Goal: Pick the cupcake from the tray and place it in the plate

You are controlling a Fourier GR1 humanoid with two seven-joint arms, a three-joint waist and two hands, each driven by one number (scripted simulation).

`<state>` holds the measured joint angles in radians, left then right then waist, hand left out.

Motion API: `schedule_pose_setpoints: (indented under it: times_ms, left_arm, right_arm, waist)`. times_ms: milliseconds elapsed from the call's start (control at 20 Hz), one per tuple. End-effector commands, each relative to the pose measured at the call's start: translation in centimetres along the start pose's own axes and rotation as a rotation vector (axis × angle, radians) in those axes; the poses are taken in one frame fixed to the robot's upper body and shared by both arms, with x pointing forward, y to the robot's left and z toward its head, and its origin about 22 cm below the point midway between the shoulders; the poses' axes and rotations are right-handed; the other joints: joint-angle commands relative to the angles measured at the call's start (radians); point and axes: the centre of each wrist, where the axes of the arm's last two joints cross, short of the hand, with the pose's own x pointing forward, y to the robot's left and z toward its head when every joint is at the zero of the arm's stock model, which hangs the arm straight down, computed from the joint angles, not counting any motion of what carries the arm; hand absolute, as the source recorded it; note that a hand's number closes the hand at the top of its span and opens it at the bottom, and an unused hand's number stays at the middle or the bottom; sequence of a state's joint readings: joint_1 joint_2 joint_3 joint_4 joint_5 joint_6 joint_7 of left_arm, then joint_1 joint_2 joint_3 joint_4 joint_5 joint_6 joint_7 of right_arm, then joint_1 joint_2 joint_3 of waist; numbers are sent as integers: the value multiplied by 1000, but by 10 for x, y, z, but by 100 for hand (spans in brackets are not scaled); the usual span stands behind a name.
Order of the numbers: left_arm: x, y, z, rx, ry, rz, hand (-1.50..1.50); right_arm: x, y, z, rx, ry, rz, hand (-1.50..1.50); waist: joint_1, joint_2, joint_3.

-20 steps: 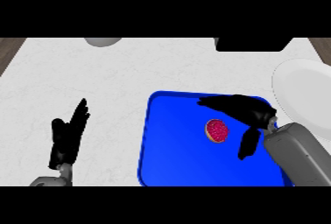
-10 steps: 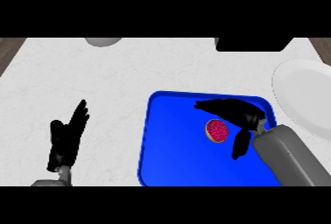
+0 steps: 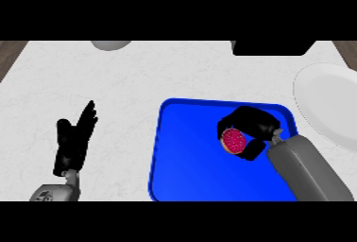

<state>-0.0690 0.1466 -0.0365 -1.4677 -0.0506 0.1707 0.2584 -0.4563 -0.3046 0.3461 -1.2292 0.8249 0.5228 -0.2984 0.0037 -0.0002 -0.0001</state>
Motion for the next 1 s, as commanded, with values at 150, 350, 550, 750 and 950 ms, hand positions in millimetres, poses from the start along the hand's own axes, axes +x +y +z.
schedule_pose_setpoints:
  times_ms: [150, 350, 550, 750, 950]
  left_arm:
    - [-20, 4, 11, 6, -5, 0, 0]
    - [-10, -4, 5, -2, 0, 7, 0]
    - [-25, 1, 14, 8, 5, 9, 0]
    - [-11, 8, 12, -9, 9, 9, 0]
    - [-6, 3, 9, 17, 0, 8, 0]
  right_arm:
    - [-16, -14, 0, -143, 6, 55, 150]
    - [-24, -35, 19, -336, 146, 42, 150]
    - [-57, -32, 48, -523, 525, -72, 150]
    - [-56, -55, 68, -693, 650, -41, 150]
    - [-44, -69, 90, -869, 640, -55, 150]
  waist:
    - [4, 1, 0]
    - [-3, 1, 0]
    - [-13, 1, 0]
    - [-8, -4, 0]
    - [-15, -5, 0]
